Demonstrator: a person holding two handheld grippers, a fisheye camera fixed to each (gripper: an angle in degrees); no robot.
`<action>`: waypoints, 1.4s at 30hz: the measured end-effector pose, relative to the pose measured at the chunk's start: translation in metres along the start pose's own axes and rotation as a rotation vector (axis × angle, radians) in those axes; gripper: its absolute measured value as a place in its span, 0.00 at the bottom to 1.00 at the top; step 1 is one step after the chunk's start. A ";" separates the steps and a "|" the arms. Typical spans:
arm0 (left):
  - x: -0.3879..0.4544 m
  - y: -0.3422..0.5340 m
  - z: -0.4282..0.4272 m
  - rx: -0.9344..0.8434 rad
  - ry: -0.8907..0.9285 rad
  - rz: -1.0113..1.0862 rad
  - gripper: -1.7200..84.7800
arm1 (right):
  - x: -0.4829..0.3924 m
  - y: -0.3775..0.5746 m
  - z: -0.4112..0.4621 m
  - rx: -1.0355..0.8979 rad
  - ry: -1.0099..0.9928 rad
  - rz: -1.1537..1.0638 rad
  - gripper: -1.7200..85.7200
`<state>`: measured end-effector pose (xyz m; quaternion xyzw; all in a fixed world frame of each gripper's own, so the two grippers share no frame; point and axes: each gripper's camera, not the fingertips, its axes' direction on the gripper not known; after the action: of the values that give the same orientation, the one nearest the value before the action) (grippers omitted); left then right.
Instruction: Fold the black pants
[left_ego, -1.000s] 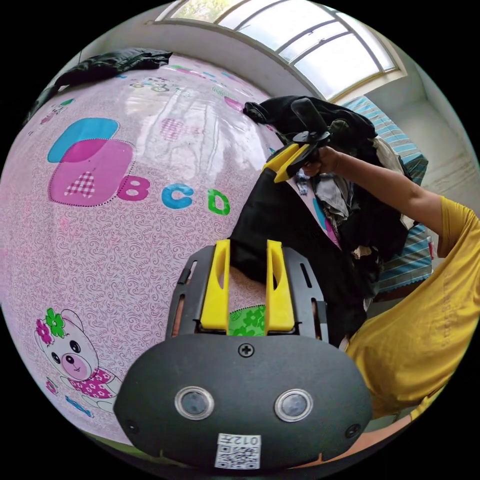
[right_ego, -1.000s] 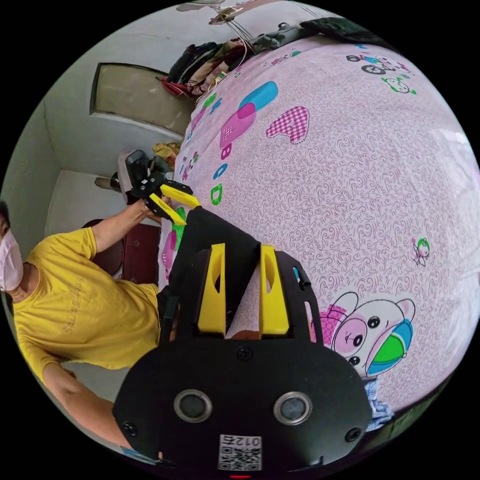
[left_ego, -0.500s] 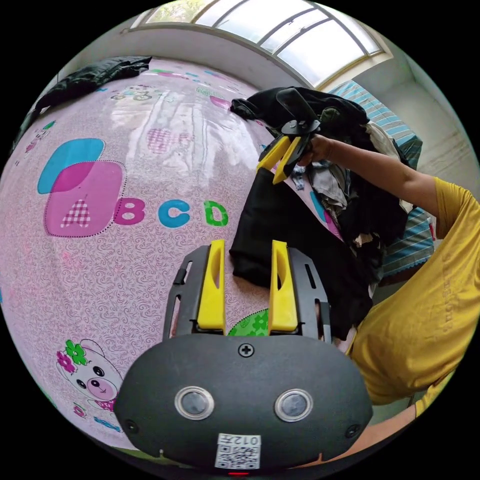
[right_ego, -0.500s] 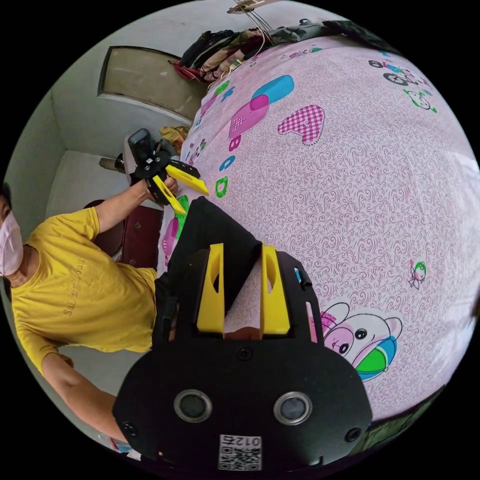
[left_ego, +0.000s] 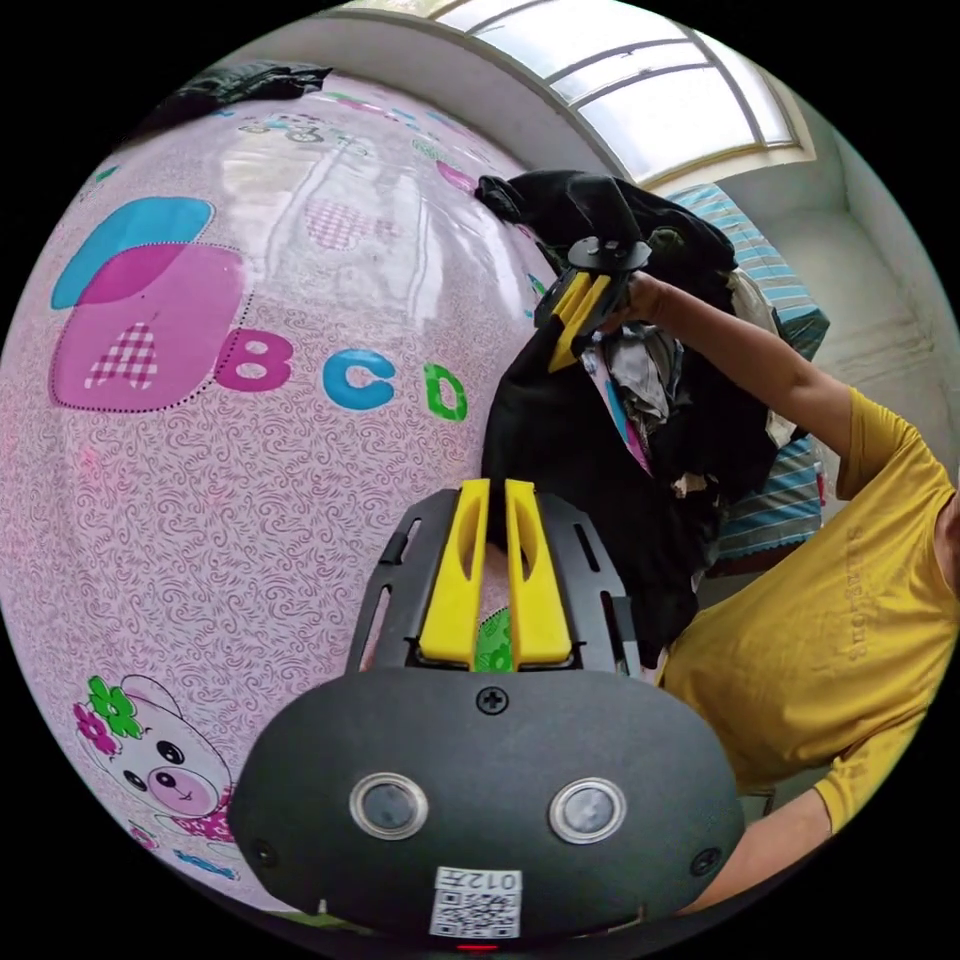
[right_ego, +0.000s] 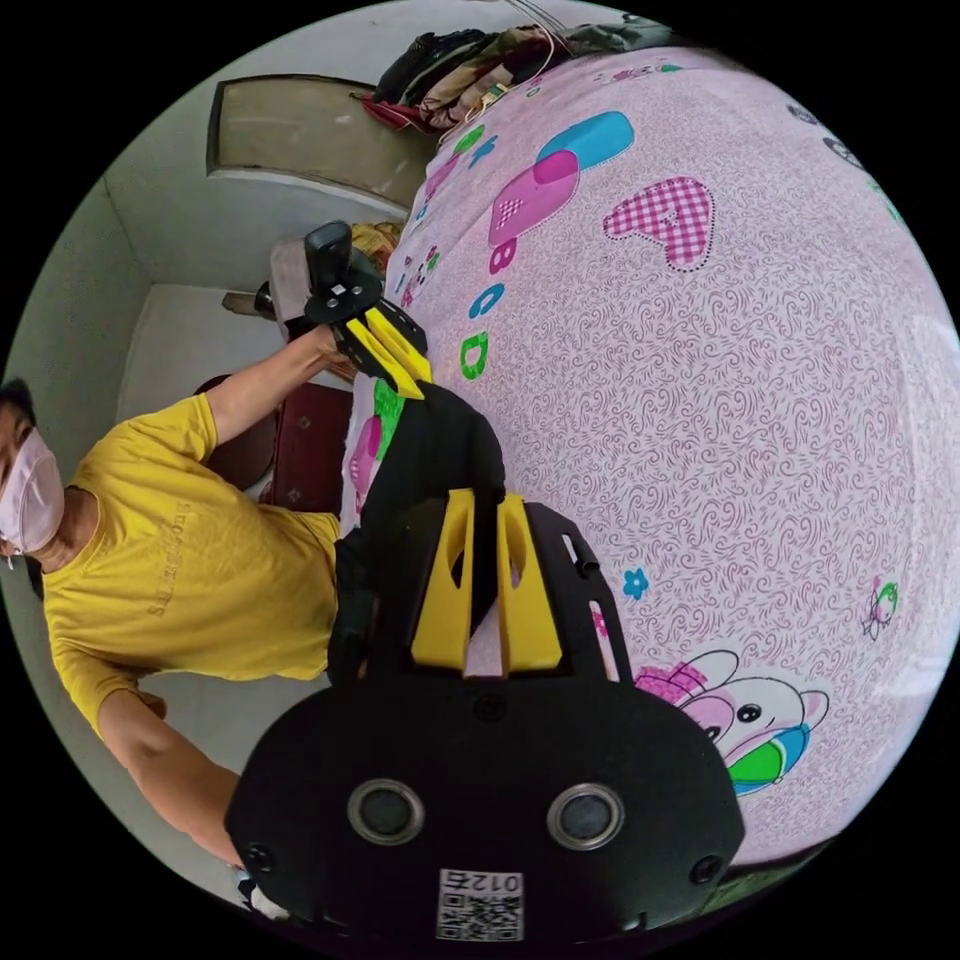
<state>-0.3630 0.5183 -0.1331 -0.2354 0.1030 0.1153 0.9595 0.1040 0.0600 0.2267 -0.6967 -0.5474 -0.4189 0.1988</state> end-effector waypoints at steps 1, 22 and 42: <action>0.002 0.001 -0.002 0.003 0.007 -0.005 0.04 | -0.005 0.005 -0.002 0.026 -0.001 0.003 0.06; 0.357 0.045 -0.107 0.116 -0.063 0.239 0.03 | -0.267 0.187 -0.023 0.302 0.225 -0.155 0.04; 0.667 0.192 0.199 -0.082 -0.232 0.343 0.03 | -0.307 0.477 0.241 0.225 0.225 0.012 0.06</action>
<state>0.2490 0.8940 -0.2105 -0.2385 0.0259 0.3074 0.9208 0.6206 -0.0991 -0.0699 -0.6222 -0.5609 -0.4289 0.3381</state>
